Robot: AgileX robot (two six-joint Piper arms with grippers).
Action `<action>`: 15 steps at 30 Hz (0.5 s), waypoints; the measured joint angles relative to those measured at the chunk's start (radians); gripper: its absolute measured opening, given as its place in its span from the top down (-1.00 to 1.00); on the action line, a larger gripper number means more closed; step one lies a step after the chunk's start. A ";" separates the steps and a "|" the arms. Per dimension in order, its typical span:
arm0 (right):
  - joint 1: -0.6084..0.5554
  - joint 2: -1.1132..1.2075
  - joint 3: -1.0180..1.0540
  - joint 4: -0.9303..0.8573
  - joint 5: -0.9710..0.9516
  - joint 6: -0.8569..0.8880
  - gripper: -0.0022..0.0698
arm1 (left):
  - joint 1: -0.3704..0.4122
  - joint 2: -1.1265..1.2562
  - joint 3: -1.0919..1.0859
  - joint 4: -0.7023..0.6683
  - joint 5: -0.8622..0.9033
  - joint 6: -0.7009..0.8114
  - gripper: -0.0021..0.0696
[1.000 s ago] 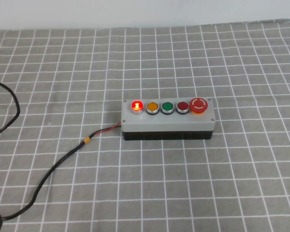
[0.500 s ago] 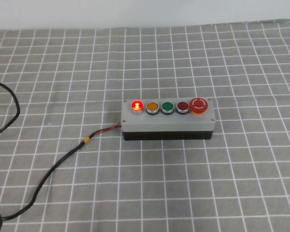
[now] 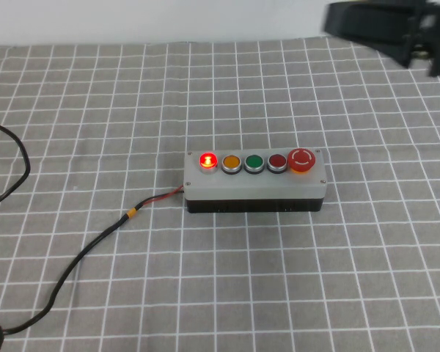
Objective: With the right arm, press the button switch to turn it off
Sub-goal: 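Press the lit red button on the button box to turn it off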
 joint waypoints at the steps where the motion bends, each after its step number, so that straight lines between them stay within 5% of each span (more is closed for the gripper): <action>1: 0.023 0.008 -0.017 -0.019 -0.011 -0.007 0.98 | 0.000 0.000 0.000 0.000 0.000 0.000 0.95; 7: 0.208 0.033 -0.128 -0.357 -0.199 0.056 0.98 | 0.000 0.000 0.000 0.000 0.000 0.000 0.95; 15: 0.418 0.113 -0.231 -1.155 -0.358 0.699 0.98 | 0.000 0.000 0.000 0.000 0.000 0.000 0.95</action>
